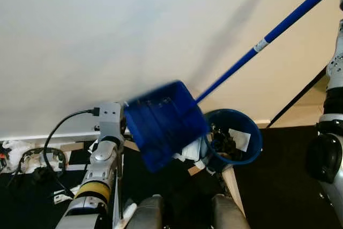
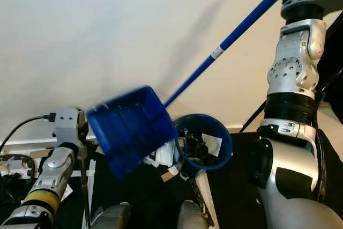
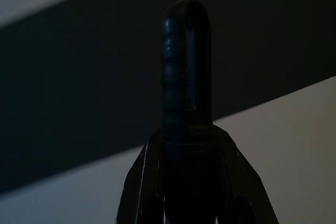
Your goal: Sweep floor
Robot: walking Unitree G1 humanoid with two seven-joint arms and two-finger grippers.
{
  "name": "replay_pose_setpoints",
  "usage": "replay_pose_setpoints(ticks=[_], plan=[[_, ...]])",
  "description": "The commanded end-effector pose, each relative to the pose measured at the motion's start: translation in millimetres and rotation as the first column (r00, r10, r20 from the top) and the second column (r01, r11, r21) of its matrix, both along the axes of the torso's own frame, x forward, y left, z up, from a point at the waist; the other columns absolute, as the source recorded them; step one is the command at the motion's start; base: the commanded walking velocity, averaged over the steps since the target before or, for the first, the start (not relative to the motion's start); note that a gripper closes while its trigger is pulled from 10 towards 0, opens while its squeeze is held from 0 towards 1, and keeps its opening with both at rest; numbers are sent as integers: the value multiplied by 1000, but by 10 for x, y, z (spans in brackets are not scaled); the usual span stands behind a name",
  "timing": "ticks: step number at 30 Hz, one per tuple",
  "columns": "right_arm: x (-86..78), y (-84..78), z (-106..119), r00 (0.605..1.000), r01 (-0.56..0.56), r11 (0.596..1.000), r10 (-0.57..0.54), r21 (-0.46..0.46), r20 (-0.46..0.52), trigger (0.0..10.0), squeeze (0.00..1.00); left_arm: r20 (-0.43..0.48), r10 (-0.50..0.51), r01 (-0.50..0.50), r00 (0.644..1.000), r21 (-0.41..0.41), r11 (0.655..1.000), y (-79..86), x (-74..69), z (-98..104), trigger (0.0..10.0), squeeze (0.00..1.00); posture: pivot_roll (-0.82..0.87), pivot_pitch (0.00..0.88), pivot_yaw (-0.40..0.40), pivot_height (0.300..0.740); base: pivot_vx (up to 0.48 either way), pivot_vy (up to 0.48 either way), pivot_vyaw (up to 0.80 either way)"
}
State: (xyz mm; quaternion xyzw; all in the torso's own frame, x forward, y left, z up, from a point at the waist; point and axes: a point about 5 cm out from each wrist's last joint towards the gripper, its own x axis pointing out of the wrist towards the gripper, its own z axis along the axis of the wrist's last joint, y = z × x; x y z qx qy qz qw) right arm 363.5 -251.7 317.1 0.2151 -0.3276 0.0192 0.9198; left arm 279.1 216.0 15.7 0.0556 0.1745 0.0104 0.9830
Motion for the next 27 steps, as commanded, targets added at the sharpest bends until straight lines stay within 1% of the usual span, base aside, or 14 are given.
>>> replay_pose_setpoints(ticks=[1, 2, 3, 7, 8, 9, 10, 12, 15, 17, 20, 22, 24, 27], plan=[[-2, 42, -38, 999, -42, 999, 42, -11, -19, 10000, 0, -37, 9, -8, 999, 32, 999, 66, -57, -52, 10000, 0, 79, 15, -61, 740, 0, 0, 0], [24, 211, -259, 993, -86, 994, 80, -70, -86, 10000, 0, -26, 15, -14, 1000, 68, 998, 108, -41, -18, 10000, 0, 86, 12, -63, 740, 0, 0, 0], [27, 256, -321, 991, -93, 992, 85, -81, -102, 10000, 0, -19, 16, -15, 1000, 81, 997, 120, -34, -1, 10000, 0, 87, 12, -64, 740, 0, 0, 0], [24, 350, -480, 989, -92, 992, 81, -89, -125, 10000, 0, 7, 15, -16, 1000, 129, 991, 151, -10, 54, 10000, 0, 96, 10, -70, 740, 0, 0, 0], [13, 425, -660, 985, -87, 993, 73, -83, -158, 10000, 0, 27, 5, -10, 1000, 190, 982, 181, 9, 104, 10000, 0, 102, 8, -73, 740, 0, 0, 0], [13, 425, -660, 985, -87, 993, 73, -83, -158, 10000, 0, 27, 5, -10, 1000, 190, 982, 181, 9, 104, 10000, 0, 102, 8, -73, 740, 0, 0, 0], [4, 448, -759, 981, -79, 994, 64, -74, -182, 10000, 0, 48, 9, -19, 999, 214, 977, 200, 20, 138, 10000, 0, 108, 9, -78, 740, 0, 0, 0], [-21, 467, -915, 973, -44, 991, 14, -126, -231, 10000, 0, 80, 30, -48, 996, 234, 971, 233, 36, 188, 10000, 0, 116, 6, -82, 740, 0, 0, 0], [-47, 480, -997, 968, -25, 987, -16, -159, -251, 10000, 0, 104, 52, -75, 993, 231, 970, 249, 42, 217, 10000, 0, 118, 6, -85, 740, 0, 320, 0], [-126, 520, -1235, 951, 17, 973, -87, -232, -296, 10000, 0, 146, 86, -116, 986, 215, 970, 244, 43, 260, 10000, 0, 121, 0, -93, 740, 0, 480, 0], [-158, 543, -1328, 944, 22, 966, -105, -258, -313, 10000, 0, 156, 94, -126, 983, 209, 970, 234, 43, 270, 10000, 0, 121, 0, -93, 740, 0, 480, 0], [-223, 636, -1660, 909, -17, 950, -115, -311, -400, 10000, 0, 174, 83, -118, 981, 206, 971, 166, 55, 291, 10000, 0, 129, 0, -98, 740, 0, 480, 0], [-318, 766, -2000, 870, -73, 949, -89, -305, -485, 10000, 0, 201, 53, -96, 978, 209, 973, 67, 75, 332, 10000, 0, 130, 0, -96, 740, 0, 480, 0], [-351, 836, -2116, 854, -83, 957, -76, -279, -515, 10000, 0, 218, 41, -89, 975, 214, 973, 26, 86, 370, 10000, 0, 134, 0, -90, 740, 0, 480, 0]])
